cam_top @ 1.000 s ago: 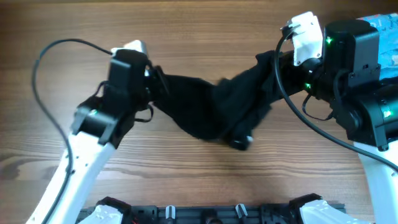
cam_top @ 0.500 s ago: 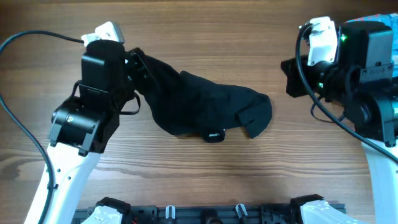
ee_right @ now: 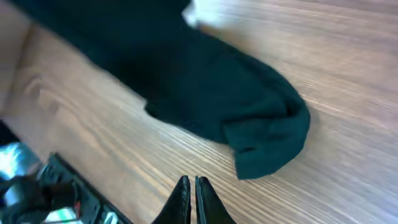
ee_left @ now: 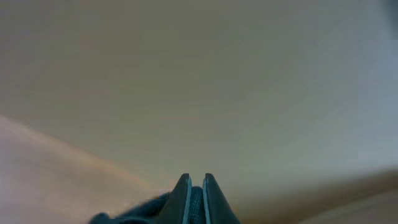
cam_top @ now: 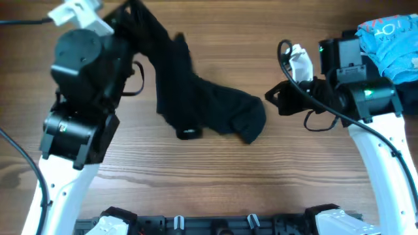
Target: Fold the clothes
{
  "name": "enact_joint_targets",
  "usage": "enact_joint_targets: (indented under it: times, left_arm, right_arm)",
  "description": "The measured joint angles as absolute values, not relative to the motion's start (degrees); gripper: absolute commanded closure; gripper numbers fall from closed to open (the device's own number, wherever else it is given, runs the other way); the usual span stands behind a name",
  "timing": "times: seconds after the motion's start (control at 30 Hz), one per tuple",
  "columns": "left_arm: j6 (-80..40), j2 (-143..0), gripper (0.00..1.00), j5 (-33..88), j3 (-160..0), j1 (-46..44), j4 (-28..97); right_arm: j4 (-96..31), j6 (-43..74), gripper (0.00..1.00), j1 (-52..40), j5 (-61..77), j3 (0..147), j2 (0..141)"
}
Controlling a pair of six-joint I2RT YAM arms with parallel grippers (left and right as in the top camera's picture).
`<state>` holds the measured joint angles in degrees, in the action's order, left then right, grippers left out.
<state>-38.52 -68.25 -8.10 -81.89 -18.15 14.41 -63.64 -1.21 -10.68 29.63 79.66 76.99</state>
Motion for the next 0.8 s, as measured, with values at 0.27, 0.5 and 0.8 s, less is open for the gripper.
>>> enact_joint_targets:
  times: [0.27,0.5,0.8]
  left_arm:
    - [-40.2,-68.2,0.96,-8.8,-83.2,-19.6,-0.1]
    - [-40.2,-68.2,0.96,-12.9,-83.2,-22.0,-2.0]
    - [-40.2,-66.5,0.96,-15.2,-83.7,-22.0,-1.5]
  right_arm:
    - [-56.6,-1.7,0.95,-22.6,26.7,79.3,77.0]
    - [-48.9,5.6,0.92,-29.1,18.4,77.3,79.6]
    - [-42.5,7.4,0.58,-30.2,15.2,70.8,86.2]
